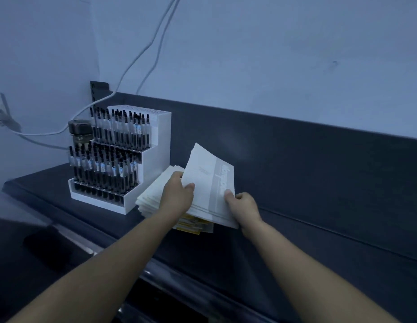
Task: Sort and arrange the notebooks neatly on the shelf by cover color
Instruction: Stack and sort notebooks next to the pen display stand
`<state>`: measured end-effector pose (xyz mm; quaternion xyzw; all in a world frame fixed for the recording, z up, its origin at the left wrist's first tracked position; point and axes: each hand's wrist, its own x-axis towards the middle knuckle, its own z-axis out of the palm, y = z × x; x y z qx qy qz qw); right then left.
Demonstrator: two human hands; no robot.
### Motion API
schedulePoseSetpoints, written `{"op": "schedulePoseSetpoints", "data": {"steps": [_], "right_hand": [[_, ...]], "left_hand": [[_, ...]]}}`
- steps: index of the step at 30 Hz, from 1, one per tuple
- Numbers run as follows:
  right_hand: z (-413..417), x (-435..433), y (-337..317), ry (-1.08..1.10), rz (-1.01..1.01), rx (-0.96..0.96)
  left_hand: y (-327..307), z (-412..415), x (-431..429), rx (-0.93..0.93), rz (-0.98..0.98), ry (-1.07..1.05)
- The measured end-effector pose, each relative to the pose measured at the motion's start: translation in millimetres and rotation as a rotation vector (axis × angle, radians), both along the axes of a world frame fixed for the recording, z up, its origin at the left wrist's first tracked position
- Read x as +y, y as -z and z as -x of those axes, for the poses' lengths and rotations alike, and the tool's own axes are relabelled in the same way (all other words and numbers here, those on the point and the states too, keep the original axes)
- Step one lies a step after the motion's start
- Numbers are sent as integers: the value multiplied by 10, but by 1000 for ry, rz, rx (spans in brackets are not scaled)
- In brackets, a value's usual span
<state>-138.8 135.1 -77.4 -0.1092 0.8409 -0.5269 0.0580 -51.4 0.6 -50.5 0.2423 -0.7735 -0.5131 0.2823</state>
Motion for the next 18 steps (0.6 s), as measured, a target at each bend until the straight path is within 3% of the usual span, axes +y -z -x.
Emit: {"op": "schedulePoseSetpoints", "data": {"steps": [10,18], "right_hand": [[-380,1191,25,216,208,-22],[-670,2404,-44,337,182,116]], "left_hand": [[127,18,1057,49,29,214],[156,12,2201,88,35,372]]}}
